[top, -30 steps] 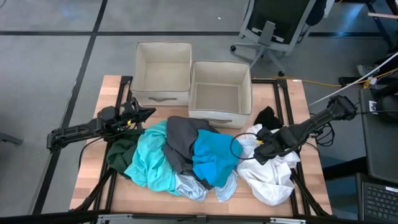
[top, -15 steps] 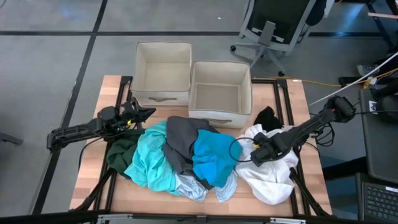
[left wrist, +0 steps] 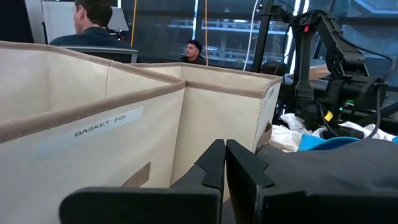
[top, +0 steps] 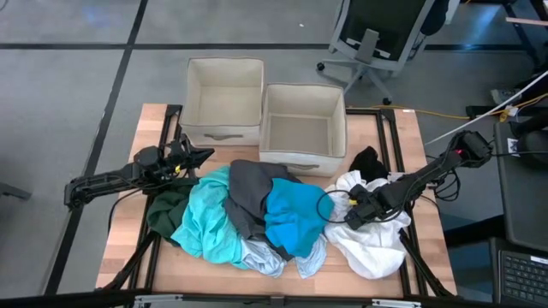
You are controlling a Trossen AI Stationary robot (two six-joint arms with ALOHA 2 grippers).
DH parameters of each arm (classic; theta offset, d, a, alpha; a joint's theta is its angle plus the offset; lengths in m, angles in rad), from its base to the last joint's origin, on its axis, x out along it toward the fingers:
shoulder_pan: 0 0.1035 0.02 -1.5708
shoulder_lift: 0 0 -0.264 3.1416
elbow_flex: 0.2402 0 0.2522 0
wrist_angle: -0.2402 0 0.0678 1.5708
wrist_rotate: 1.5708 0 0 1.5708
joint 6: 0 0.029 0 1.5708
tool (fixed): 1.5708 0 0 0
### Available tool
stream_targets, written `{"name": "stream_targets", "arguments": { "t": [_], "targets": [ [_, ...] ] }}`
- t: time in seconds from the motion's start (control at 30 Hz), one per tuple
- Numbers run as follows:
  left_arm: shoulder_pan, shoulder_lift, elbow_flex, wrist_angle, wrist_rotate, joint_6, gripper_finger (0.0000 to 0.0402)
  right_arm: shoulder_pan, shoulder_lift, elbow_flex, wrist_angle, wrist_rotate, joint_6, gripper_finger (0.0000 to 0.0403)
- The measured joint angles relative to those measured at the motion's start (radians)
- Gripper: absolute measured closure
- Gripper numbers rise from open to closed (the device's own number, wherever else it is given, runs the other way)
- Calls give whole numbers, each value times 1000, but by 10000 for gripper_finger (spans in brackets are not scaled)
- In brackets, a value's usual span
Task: Sort clothes
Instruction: Put the white shirt into the right laundry organizer
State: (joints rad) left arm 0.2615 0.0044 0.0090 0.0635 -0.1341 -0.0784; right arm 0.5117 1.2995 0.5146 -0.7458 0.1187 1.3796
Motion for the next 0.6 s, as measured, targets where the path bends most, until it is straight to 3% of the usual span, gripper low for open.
{"name": "stream_targets", "arguments": {
  "t": [0.17,0.43,0.6],
  "targets": [
    [0,0,0,0,0,0,396,0,0,-1,3,13,-27,266],
    [0,0,0,0,0,0,396,-1,12,68,-70,6,-80,362],
    [0,0,0,0,0,6,396,-2,14,157,-193,1,-102,363]
  ]
}}
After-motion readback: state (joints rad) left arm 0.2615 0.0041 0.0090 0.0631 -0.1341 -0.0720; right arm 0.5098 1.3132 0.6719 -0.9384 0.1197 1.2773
